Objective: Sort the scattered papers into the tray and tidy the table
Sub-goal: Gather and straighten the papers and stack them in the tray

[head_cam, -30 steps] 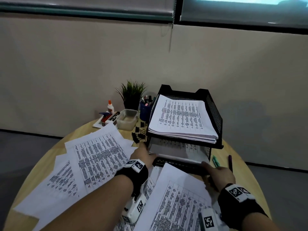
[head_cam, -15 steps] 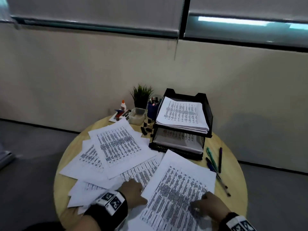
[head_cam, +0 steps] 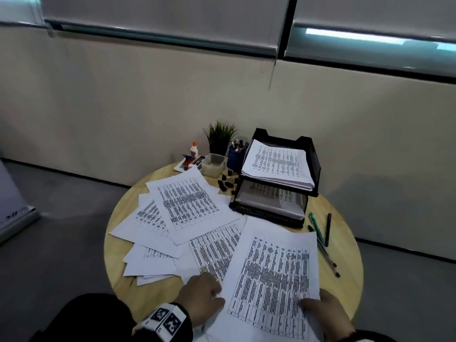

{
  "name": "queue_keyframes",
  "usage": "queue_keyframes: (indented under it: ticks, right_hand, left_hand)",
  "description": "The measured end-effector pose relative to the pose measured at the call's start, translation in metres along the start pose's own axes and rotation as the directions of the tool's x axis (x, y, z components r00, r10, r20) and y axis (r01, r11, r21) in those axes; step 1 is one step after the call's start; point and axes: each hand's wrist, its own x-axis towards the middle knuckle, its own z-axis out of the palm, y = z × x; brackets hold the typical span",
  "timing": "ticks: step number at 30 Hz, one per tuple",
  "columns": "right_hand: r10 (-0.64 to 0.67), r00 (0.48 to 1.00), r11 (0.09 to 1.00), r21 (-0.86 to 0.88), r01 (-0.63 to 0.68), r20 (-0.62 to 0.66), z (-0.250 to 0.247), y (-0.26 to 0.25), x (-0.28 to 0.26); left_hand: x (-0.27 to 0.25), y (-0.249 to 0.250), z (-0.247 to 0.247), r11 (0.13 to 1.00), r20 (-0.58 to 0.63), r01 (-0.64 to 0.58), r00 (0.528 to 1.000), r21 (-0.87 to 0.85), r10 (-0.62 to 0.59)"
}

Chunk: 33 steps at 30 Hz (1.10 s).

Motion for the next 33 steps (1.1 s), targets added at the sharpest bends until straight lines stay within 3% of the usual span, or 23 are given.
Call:
queue_keyframes:
  ticks: [4, 7, 11, 15, 18, 19, 21, 24, 26, 28, 30, 32, 33]
  right_hand:
    - [-0.111, 0.988, 0.994, -0.025, 0.109, -0.105, -0.003, -0.001, 0.000]
    - [-0.181, 0.972, 0.983, 0.007, 0.184, -0.150, -0.012, -0.002, -0.002]
    - [-0.208, 0.971, 0.944, 0.237, 0.231, -0.118, -0.014, -0.005, -0.009]
    - [-0.284, 0.933, 0.944, 0.104, 0.312, -0.220, -0.027, -0.010, -0.012]
    - [-0.312, 0.906, 0.940, 0.043, 0.337, -0.285, -0.042, -0.010, -0.011]
    - [-0.300, 0.900, 0.946, 0.025, 0.324, -0.315, -0.045, -0.013, -0.018]
    - [-0.264, 0.901, 0.953, 0.047, 0.298, -0.344, -0.054, -0.016, -0.023]
    - [-0.190, 0.921, 0.948, 0.181, 0.263, -0.341, -0.065, -0.012, -0.021]
    - [-0.151, 0.935, 0.941, 0.243, 0.236, -0.321, -0.075, 0.008, -0.001]
    - [-0.154, 0.941, 0.935, 0.265, 0.237, -0.300, -0.074, 0.016, 0.006]
    - [-0.147, 0.956, 0.928, 0.299, 0.222, -0.254, -0.061, 0.008, -0.011]
    - [-0.125, 0.974, 0.942, 0.285, 0.176, -0.188, -0.053, 0.002, -0.013]
    - [-0.118, 0.983, 0.946, 0.284, 0.155, -0.144, -0.050, 0.001, -0.013]
  left_hand:
    - [0.000, -0.020, -0.015, 0.979, -0.133, 0.178, 0.977, 0.099, -0.164]
    - [0.001, -0.033, -0.027, 0.953, -0.148, 0.294, 0.948, 0.076, -0.280]
    - [0.004, -0.035, -0.030, 0.947, -0.149, 0.320, 0.936, -0.025, -0.320]
    - [0.005, -0.030, -0.033, 0.906, -0.168, 0.325, 0.911, -0.270, -0.377]
    - [0.000, -0.026, -0.037, 0.853, -0.178, 0.255, 0.913, -0.455, -0.367]
    - [-0.001, -0.025, -0.038, 0.822, -0.117, 0.247, 0.929, -0.513, -0.351]
    - [-0.009, -0.015, -0.040, 0.689, 0.122, 0.323, 0.938, -0.649, -0.325]
    - [-0.017, -0.003, -0.040, 0.610, 0.446, 0.501, 0.858, -0.614, -0.257]
    - [-0.017, 0.003, -0.034, 0.556, 0.518, 0.528, 0.833, -0.642, -0.194]
    - [-0.013, 0.009, -0.027, 0.427, 0.445, 0.444, 0.889, -0.788, -0.103]
    - [-0.010, 0.012, -0.020, 0.245, 0.287, 0.295, 0.955, -0.923, -0.068]
    - [-0.008, 0.014, -0.019, 0.091, 0.150, 0.159, 0.984, -0.983, -0.092]
    - [-0.007, 0.012, -0.019, 0.064, 0.103, 0.112, 0.986, -0.992, -0.129]
